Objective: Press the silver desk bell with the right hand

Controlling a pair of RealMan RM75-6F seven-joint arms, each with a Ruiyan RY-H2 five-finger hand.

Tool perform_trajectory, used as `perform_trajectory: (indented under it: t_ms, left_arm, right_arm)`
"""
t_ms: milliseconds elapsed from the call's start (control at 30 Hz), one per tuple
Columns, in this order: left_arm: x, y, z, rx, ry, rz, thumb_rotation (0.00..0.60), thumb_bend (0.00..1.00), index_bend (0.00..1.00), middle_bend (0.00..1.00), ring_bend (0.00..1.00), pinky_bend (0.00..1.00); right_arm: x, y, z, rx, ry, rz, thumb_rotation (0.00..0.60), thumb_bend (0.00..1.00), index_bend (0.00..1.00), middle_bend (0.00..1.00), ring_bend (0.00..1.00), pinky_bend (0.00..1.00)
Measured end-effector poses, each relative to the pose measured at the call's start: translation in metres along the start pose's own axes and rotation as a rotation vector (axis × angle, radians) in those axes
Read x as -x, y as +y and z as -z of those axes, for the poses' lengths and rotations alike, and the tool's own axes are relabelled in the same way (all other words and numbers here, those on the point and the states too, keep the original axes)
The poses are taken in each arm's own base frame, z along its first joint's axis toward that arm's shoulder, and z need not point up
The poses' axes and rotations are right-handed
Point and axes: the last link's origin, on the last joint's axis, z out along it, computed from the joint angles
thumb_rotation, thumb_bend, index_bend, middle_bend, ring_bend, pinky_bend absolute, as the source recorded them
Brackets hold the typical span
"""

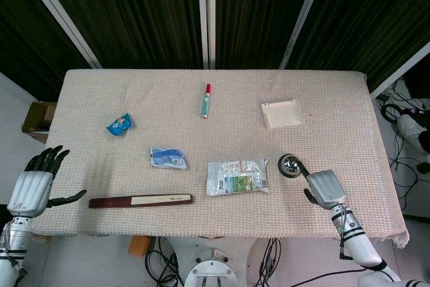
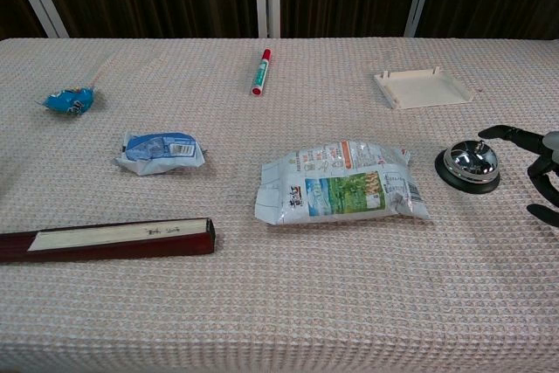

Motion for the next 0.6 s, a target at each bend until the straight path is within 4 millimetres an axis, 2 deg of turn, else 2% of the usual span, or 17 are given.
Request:
perform_trajectory:
  t_ms: [133,367,600]
  left_arm:
    - [0.002,0.001,0.000,0.002,-0.004,0.000,0.186,0.01,0.11,0.08,0.07,0.18]
    - [0.001,0.000,0.000,-0.004,-0.005,-0.003,0.189,0.01,0.11,0.08,0.07,0.18]
    - [-0.001,0.000,-0.001,0.002,0.004,0.000,0.187,0.01,0.11,0.08,0.07,0.18]
  right_arm:
    - [-0.002,0.001,0.001,-0.003,0.010,-0.007,0.600,0.30,0.00,0.69,0.81,0.94]
    - [0.011,0.005,0.001,0.018,-0.077,0.024,0.600,0.30,0.00,0.69,0.81,0.94]
    - [-0.001,0.006,0.005,0.019,-0.022,0.007,0.600,0.30,0.00,0.69,0.81,0.94]
